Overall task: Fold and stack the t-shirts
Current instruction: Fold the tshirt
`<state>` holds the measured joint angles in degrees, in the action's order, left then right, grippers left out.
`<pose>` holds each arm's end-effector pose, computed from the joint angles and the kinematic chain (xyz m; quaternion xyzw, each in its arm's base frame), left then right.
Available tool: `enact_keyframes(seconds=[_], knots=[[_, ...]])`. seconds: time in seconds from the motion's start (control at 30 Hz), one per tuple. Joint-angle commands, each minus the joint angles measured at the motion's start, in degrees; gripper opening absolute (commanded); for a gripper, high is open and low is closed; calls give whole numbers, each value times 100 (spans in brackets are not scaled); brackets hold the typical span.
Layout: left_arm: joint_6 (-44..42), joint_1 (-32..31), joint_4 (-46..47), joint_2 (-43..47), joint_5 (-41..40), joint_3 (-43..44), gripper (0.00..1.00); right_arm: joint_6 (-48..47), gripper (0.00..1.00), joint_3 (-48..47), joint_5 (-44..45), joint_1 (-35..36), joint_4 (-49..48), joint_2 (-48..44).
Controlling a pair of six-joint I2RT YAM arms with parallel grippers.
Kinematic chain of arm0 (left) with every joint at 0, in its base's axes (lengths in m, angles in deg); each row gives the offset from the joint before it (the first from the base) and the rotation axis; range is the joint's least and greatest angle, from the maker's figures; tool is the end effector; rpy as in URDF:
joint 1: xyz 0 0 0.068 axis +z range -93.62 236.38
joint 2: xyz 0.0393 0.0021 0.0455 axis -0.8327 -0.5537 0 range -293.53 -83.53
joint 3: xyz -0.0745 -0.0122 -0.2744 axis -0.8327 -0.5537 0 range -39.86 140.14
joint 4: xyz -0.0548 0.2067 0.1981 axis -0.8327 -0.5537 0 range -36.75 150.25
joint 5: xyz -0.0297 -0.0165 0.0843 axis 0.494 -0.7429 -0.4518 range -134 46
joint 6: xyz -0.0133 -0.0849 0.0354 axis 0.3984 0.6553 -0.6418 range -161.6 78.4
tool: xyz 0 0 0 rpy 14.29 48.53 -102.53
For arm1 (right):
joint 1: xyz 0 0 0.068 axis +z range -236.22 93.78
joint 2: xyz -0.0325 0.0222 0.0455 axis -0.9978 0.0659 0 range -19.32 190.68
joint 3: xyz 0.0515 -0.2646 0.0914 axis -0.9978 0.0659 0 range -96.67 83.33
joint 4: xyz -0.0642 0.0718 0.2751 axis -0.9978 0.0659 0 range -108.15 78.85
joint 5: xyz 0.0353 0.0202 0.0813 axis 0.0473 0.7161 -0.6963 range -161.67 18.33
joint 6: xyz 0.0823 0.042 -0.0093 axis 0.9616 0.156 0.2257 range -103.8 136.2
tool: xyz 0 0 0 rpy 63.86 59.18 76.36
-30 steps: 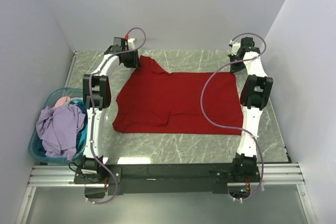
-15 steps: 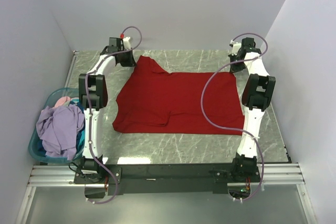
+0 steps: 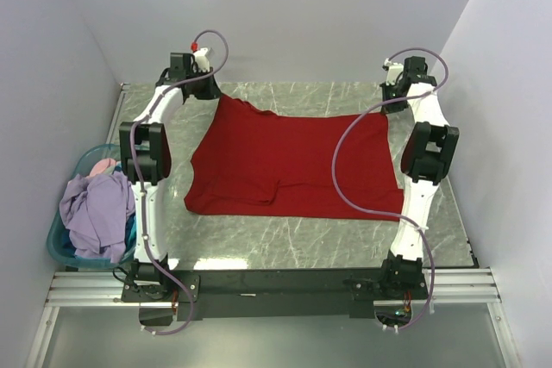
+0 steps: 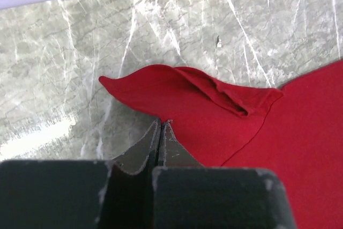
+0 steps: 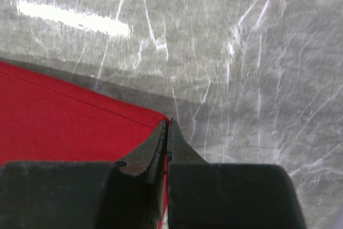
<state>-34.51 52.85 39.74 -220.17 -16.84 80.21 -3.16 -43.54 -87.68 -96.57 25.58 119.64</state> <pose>0.6181 -0.0763 0.1922 0.0775 0.8731 -0.2494 0.4118 0.5927 -0.0848 0.1678 -0.1152 0.9404 0.0541 0.3154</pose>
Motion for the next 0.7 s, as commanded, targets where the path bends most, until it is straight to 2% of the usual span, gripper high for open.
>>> enact_keyframes(seconds=[0.0, 0.4, 0.67], knots=[[-120, 63, 241, 585, 176, -150, 0, -86, 0, 57, -69, -134, -40, -633], [-648, 239, 39, 1551, 422, -1328, 0, -376, 0, 733, -315, -257, 171, -1292], [-1315, 265, -374, 2079, 484, -2066, 0, -578, 0, 1225, -377, -319, 391, -1626]])
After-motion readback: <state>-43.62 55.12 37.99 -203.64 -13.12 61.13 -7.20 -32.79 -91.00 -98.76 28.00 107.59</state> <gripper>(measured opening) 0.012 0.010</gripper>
